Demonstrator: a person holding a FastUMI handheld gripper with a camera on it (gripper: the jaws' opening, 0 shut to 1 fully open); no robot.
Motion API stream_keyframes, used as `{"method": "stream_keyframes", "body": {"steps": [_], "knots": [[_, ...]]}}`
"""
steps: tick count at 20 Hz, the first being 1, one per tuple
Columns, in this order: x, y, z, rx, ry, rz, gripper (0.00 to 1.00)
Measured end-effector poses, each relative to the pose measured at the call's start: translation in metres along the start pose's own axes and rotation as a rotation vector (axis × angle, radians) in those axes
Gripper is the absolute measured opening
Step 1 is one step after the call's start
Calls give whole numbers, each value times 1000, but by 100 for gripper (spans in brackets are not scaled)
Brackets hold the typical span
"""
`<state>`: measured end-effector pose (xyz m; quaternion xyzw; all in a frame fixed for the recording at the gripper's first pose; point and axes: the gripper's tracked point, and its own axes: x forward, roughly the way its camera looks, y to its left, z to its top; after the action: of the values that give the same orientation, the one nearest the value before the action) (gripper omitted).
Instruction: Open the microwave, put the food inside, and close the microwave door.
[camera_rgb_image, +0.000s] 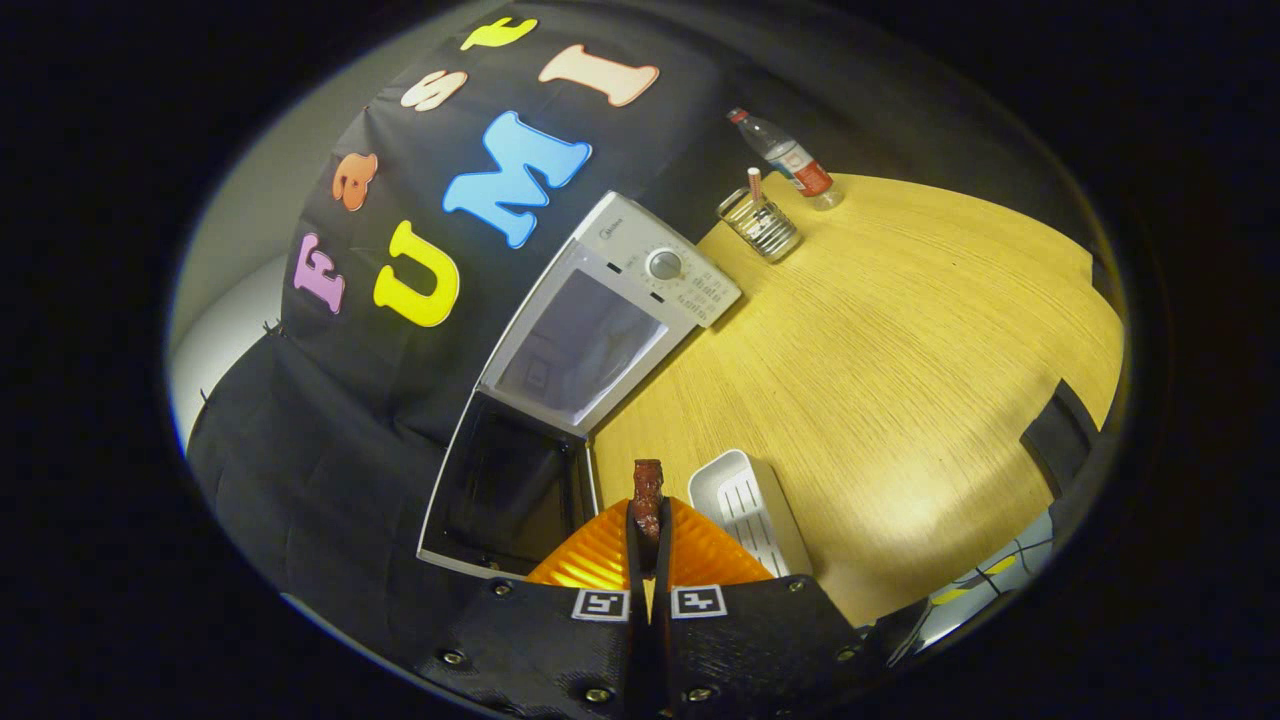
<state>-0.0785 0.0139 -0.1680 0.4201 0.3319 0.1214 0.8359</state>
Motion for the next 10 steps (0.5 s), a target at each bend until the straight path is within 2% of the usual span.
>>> {"method": "stream_keyframes", "body": {"steps": [6,10], "knots": [[29,52,14,-110,-26,43,1],[61,79,24,-137,-31,79,1]]}}
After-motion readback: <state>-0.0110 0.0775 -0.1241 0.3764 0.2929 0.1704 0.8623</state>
